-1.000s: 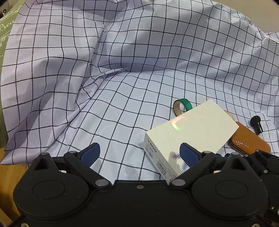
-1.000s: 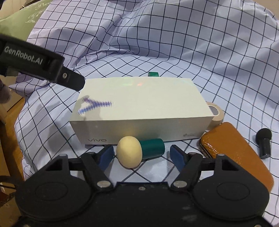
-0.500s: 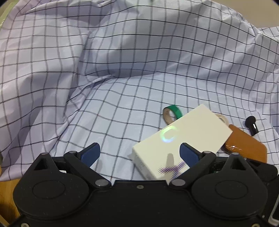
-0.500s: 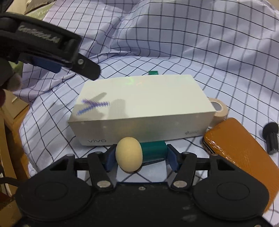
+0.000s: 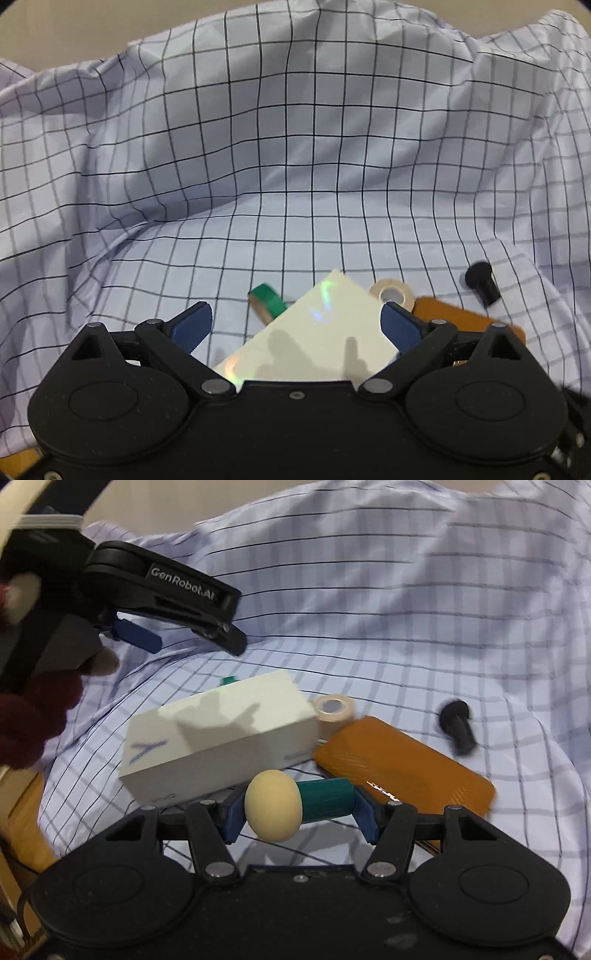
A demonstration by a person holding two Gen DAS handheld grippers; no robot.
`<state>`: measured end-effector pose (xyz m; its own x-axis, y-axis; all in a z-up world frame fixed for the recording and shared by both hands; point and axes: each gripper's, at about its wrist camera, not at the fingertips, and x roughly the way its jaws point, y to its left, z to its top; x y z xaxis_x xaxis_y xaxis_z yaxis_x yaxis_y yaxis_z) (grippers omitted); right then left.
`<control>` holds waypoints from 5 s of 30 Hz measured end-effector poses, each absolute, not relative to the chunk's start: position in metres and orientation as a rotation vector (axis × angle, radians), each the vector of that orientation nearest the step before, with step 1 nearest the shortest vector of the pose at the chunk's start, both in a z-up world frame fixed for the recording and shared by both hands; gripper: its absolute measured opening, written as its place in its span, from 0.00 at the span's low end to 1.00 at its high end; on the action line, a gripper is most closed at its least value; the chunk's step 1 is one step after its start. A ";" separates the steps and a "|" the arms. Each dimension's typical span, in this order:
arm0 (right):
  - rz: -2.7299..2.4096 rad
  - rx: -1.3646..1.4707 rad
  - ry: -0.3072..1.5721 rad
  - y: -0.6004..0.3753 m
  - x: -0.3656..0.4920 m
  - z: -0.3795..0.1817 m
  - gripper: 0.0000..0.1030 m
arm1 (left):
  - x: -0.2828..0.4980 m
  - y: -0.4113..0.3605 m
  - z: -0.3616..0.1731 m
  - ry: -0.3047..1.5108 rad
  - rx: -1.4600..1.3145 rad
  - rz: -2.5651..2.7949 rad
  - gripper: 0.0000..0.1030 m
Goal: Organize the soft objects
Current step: 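Grasp the wooden ball with green stem with the right tool, then grasp the green tape roll with the left tool while the right tool holds the wooden ball, then carry the green tape and wooden ball into the basket and open both tools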
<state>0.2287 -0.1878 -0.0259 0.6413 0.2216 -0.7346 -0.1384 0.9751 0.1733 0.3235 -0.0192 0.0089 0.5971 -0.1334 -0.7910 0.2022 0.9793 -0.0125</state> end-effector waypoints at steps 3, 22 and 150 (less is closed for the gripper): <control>0.174 0.176 0.859 -0.199 0.225 -0.028 0.57 | 0.342 -0.016 0.007 0.923 0.047 -0.158 0.92; 0.015 0.271 0.799 -0.171 0.209 -0.042 0.57 | 0.386 0.001 -0.036 1.028 0.022 -0.007 0.92; -0.047 0.267 0.652 -0.177 0.119 0.032 0.57 | 0.212 0.028 0.061 0.762 -0.024 -0.129 0.46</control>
